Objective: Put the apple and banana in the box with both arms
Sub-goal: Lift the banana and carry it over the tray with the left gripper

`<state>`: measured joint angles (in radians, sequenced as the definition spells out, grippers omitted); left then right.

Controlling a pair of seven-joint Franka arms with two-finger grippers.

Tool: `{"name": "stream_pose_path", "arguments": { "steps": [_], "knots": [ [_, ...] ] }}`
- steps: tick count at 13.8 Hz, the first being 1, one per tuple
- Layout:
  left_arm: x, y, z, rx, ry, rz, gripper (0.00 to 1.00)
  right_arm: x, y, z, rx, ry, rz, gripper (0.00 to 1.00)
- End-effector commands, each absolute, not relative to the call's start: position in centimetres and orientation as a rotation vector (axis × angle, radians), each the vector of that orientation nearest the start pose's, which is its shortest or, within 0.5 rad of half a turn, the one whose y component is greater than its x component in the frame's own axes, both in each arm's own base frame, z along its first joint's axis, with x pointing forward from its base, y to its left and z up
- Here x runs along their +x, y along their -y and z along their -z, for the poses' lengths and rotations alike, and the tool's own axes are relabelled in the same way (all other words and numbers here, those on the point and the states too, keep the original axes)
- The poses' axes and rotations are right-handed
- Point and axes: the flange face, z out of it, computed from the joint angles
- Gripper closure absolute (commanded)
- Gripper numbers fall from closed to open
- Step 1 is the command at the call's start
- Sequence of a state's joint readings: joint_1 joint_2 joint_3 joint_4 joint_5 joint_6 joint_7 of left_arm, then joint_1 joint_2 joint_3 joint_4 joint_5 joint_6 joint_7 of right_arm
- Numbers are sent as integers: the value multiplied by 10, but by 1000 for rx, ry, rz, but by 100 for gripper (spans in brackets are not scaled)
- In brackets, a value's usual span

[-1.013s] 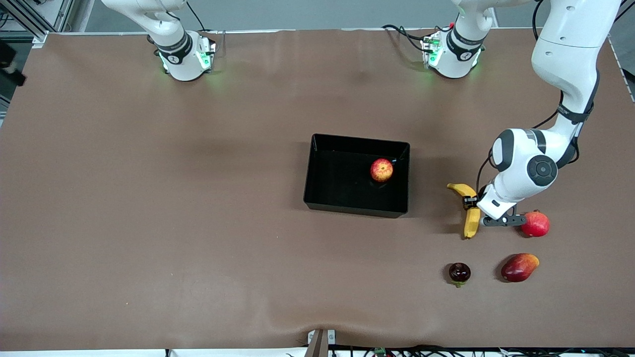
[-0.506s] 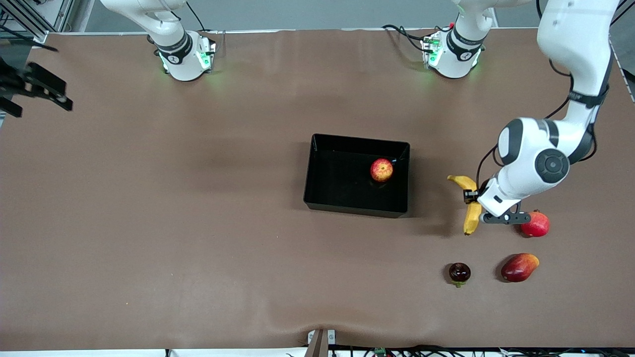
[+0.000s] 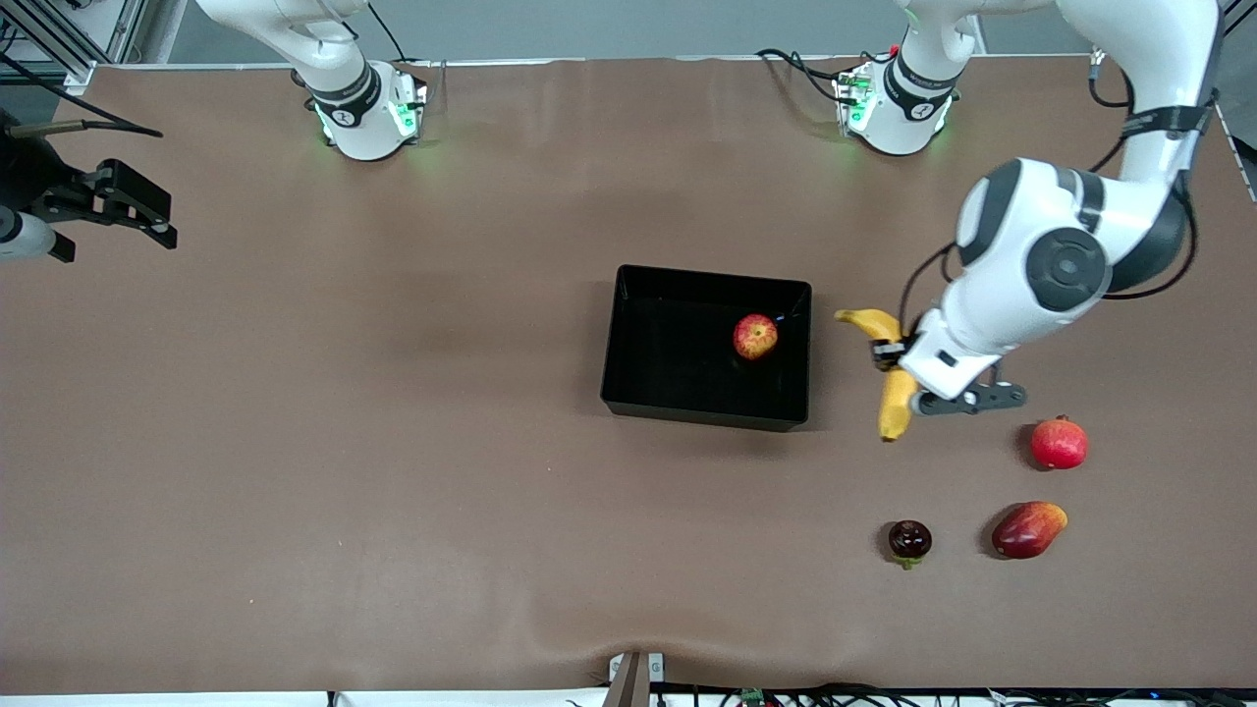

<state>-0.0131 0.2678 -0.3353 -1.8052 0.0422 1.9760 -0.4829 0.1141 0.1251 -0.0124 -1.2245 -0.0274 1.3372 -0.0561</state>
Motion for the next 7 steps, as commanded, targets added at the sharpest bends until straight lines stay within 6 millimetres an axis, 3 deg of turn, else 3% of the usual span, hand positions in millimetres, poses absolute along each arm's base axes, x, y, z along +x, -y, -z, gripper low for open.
{"name": "stream_pose_path", "arguments": {
  "steps": [1,4,7],
  "knots": [
    [568,255,-392,-3123,342,-191,100,560,-37,-699,-3187,193,3,0],
    [550,318,-385,-3090,518,-203,100,561,-20,-696,-3195,145,0,0],
    [536,371,-367,-3060,639,-236,100,566,-6,-669,-3202,111,6,0]
  ]
}}
